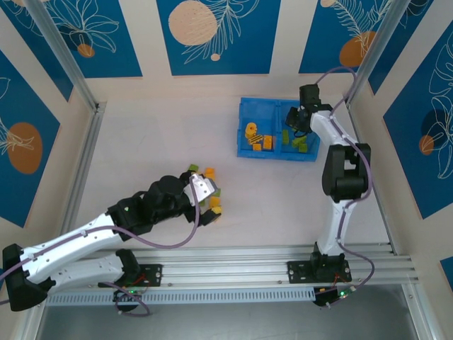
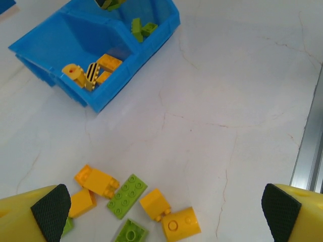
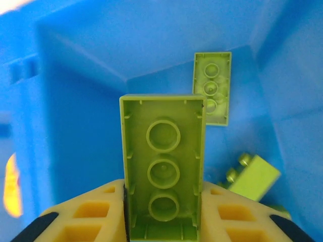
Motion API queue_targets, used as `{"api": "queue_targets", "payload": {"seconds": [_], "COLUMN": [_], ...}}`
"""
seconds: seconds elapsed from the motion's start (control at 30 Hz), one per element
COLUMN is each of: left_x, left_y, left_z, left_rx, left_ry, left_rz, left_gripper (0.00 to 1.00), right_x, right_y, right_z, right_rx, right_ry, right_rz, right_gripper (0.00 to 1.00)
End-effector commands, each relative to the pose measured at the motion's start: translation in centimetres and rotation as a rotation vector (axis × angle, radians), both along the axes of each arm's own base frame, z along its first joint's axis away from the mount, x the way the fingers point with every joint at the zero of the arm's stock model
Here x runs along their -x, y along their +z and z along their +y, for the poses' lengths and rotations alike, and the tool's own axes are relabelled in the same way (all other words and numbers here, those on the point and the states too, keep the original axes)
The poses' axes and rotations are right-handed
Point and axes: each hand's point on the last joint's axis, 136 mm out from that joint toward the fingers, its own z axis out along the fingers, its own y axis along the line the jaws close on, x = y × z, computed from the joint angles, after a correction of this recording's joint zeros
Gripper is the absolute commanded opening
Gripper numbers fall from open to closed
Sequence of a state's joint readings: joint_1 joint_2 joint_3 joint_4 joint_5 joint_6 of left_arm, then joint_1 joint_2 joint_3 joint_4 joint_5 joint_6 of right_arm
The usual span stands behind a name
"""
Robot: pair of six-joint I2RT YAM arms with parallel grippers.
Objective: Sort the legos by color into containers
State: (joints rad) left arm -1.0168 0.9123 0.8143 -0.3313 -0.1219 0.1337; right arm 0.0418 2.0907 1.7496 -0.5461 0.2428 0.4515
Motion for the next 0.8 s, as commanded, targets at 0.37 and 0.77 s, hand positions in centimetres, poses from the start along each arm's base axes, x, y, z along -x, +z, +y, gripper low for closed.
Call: {"api": "queue_targets", "payload": {"seconds": [0.37, 0.77], "left_x": [-5.1, -10.9], "left_y": [-2.5, -9.3], "left_z": [5.1, 3.3], "left_rx": [-0.015, 0.016], "left_ry": [0.581, 0.798], "left_rz": [0.144, 0.446], "left_gripper": [1.00, 0.94], "right_x": [3.7, 22.6], "right_y": [5.0, 9.6], "right_z": [1.3, 12.1], "right_rx": [-0.152, -0.397], "right_ry": [-0.026, 0.280], "right_rz": [0.003, -0.100], "right_gripper": [0.48, 0.71]}}
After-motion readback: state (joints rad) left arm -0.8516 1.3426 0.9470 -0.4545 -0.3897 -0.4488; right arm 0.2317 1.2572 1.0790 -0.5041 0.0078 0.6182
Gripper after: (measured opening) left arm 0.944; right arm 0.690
